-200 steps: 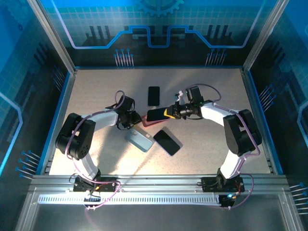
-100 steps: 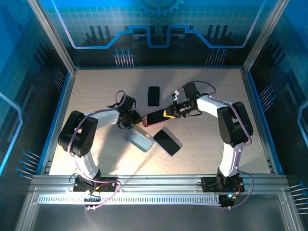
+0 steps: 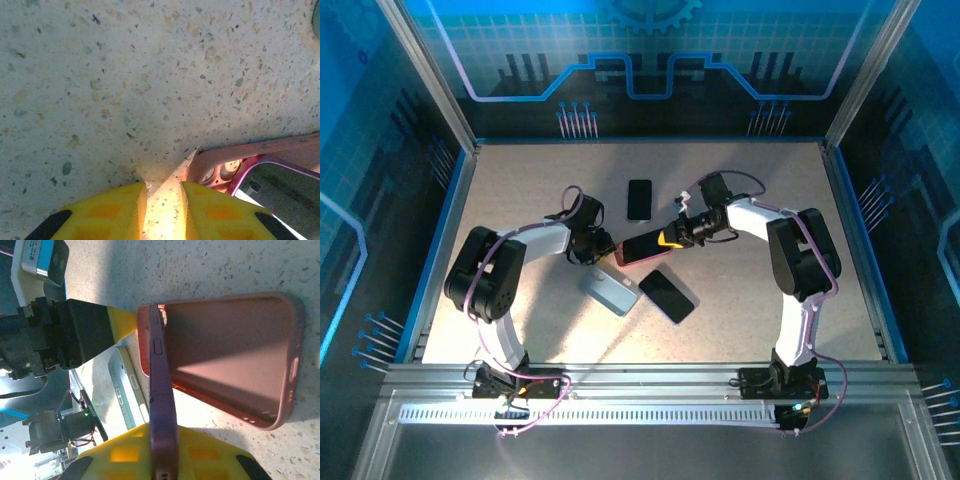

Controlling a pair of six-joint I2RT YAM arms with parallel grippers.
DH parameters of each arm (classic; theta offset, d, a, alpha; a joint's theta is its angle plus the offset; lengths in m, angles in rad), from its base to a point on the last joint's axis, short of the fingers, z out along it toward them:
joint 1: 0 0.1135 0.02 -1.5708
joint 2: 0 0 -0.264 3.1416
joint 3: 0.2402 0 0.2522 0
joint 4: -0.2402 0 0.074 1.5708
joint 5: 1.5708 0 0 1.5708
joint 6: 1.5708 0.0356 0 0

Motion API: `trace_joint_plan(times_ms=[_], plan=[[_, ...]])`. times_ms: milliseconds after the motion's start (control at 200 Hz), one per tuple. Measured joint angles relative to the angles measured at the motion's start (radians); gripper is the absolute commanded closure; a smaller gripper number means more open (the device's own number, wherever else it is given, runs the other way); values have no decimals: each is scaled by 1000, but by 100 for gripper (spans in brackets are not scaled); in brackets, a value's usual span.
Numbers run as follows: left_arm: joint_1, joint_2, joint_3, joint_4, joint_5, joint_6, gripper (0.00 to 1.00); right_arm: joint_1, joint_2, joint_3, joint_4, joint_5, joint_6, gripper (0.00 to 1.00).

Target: Put the phone into the phone case

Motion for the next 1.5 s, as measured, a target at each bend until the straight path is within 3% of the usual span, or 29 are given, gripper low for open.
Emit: trace_joint_plan(times_ms=[1041, 1501], plan=[[0, 69, 115, -118, 4, -19, 75, 11, 57, 7, 80, -37, 98, 100], [-13, 21, 58, -60, -40, -14, 74, 12, 59, 3, 98, -36, 118, 100]])
